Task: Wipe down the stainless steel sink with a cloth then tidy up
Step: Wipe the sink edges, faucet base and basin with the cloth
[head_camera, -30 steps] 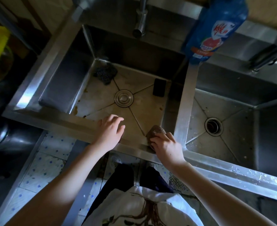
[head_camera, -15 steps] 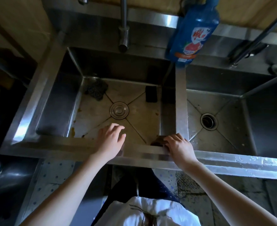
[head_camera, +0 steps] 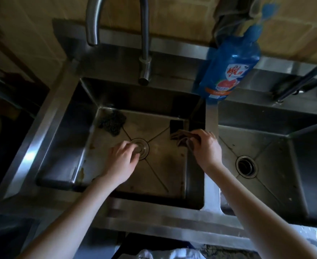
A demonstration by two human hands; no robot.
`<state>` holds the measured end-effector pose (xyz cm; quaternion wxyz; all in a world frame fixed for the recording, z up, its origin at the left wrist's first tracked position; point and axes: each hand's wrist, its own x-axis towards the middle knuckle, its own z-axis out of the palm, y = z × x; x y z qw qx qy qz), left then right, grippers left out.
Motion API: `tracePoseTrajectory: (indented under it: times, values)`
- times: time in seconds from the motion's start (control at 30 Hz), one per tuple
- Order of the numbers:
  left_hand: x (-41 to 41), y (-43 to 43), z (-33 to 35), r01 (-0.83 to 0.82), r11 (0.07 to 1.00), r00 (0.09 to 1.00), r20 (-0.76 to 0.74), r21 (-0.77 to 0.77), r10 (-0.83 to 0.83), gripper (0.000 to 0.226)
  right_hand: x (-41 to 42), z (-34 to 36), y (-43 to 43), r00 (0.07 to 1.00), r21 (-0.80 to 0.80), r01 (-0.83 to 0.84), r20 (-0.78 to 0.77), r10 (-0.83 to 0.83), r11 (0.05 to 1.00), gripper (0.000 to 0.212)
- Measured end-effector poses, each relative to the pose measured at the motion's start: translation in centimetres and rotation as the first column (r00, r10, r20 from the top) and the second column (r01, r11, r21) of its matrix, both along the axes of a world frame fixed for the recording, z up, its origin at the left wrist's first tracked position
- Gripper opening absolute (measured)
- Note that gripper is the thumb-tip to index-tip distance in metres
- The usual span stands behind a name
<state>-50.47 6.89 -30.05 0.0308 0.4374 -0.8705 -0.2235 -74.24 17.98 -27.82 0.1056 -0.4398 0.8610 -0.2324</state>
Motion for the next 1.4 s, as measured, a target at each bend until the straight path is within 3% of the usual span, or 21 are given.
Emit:
tracePoseTrajectory:
  times: [0.4,0.53,0.7,0.83,0.93,1.17,1.4]
  values:
    - [-5.2,-9.2,0.0,-0.001,1.000,1.000,0.023,0.016,0.001,0.035,-6.6,1.3,-15.9,0.991,-0.175,0.096,0.112,-0.077,0.980,0.024]
    - [-7.3,-12.8,-0.5,0.041,0.999,0.999,0.022,0.021,-0.042,0.035,-8.3,0.0,-19.8,0.974,-0.200,0.216,0.113,-0.197,0.956,0.024]
    - [-9.2,-16.9,-0.9,0.075,0.997,0.996,0.038,0.032,-0.076,0.036,-9.4,-2.1,-21.4,0.903,-0.281,0.430,0.123,-0.412,0.858,0.027]
    - [-10.4,-19.5,-1.0,0.080,0.997,0.996,0.029,0.004,-0.080,0.037,-8.0,-4.6,-21.2,0.963,-0.067,0.261,-0.056,-0.265,0.963,0.029]
    - [-10.9,-20.7,-1.1,0.076,0.996,0.996,0.039,-0.042,-0.074,0.031,-7.2,-5.9,-20.9,0.979,0.099,0.155,-0.145,-0.140,0.983,0.032]
    - [-11.2,-22.7,-1.8,0.129,0.984,0.977,0.185,-0.121,-0.105,0.040,-5.6,-6.8,-22.7,0.974,0.192,0.169,-0.183,-0.134,0.967,0.038]
    - [-10.9,-23.3,-2.2,0.157,0.986,0.958,0.253,-0.054,-0.138,0.049,-3.4,-6.9,-25.6,0.978,0.221,-0.009,-0.200,0.054,0.975,0.039]
